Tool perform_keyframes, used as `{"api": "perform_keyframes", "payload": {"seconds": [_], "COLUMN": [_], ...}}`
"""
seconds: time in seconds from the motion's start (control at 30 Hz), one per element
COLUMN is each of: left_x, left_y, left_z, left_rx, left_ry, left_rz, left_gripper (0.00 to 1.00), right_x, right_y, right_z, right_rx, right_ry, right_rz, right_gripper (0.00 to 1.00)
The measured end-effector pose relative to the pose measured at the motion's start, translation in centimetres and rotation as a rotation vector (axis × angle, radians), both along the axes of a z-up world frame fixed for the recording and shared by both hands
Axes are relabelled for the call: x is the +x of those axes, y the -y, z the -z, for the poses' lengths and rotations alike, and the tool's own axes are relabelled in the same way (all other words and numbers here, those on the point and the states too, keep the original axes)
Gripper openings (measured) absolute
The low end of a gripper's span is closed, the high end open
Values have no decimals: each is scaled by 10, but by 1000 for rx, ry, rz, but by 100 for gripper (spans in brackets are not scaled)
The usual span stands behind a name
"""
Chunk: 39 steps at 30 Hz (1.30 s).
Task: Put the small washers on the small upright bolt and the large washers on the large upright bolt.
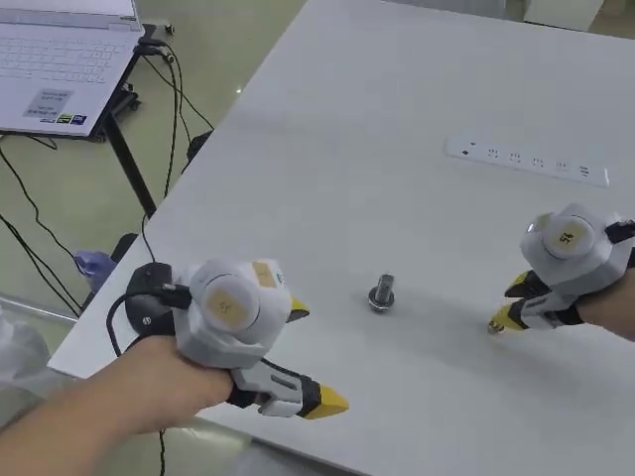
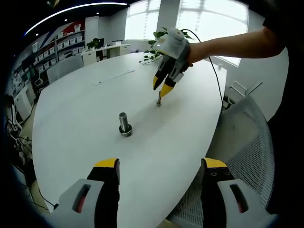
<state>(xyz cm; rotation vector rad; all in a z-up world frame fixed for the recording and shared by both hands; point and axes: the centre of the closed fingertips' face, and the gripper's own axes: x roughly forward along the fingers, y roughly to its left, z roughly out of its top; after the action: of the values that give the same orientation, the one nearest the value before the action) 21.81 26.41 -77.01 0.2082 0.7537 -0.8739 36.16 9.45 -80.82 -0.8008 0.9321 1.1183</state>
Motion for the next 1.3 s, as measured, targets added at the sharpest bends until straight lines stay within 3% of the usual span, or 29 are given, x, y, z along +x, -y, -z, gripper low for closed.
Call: {"api": "perform_keyframes", "payload": {"seconds": [0.1, 0.23, 0.47, 0.63, 0.7, 0.77, 1.0, 1.2, 1.3], "left_x": [2, 8, 18, 19, 19, 19, 17, 14, 13], "left_y": [5, 8, 6, 6, 5, 3, -1, -5, -6], "left_z": [-2, -8, -10, -15, -15, -16, -23, -26, -27], "left_rx": [5, -10, -28, -49, -50, -53, -90, -114, -120], "left_ry": [7, 19, 31, 49, 61, 62, 82, 84, 90], "left_rz": [6, -7, -40, -58, -69, -81, -124, -151, -162], "left_gripper": [69, 70, 72, 73, 73, 73, 74, 74, 75], "right_x": [-3, -4, -7, -16, -21, -27, -48, -57, -62], "right_y": [5, 8, 9, 16, 16, 20, 26, 33, 38], "right_z": [-4, -9, -33, -48, -57, -61, -73, -77, -75], "right_rx": [24, 98, 293, 389, 460, 497, 584, 633, 629], "right_ry": [6, 32, 73, 99, 96, 87, 92, 82, 82], "right_rz": [25, 81, 184, 244, 270, 290, 324, 338, 343], "right_gripper": [26, 29, 36, 40, 42, 43, 51, 58, 59]}}
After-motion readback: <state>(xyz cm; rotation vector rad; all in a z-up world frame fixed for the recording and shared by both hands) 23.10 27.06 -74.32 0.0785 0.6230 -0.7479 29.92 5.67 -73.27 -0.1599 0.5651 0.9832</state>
